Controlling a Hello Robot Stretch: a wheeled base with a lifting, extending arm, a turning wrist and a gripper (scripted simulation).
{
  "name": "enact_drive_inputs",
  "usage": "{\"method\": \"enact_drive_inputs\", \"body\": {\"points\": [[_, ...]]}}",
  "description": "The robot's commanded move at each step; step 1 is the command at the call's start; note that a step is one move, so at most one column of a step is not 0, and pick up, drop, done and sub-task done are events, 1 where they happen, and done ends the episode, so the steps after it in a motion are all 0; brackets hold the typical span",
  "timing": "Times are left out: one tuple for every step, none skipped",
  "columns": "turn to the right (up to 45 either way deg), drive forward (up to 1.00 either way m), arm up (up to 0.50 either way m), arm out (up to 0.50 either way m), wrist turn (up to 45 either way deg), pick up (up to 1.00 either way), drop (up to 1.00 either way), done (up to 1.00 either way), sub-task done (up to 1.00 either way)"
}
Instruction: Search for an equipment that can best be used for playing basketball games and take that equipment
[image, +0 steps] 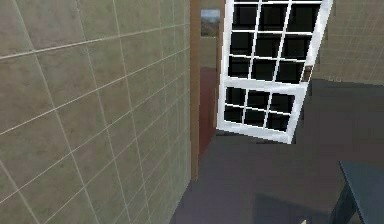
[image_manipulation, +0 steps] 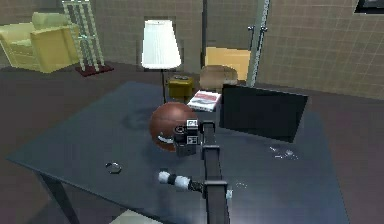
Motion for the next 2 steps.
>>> {"method": "enact_drive_inputs", "body": {"points": [[0.0, 0.00, 0.00, 0.00, 0.0, 1.00, 0.00, 0.00, 0.00], [0.0, 0.00, 0.10, 0.00, 0.0, 0.00, 0.00, 0.00, 0.00]]}}
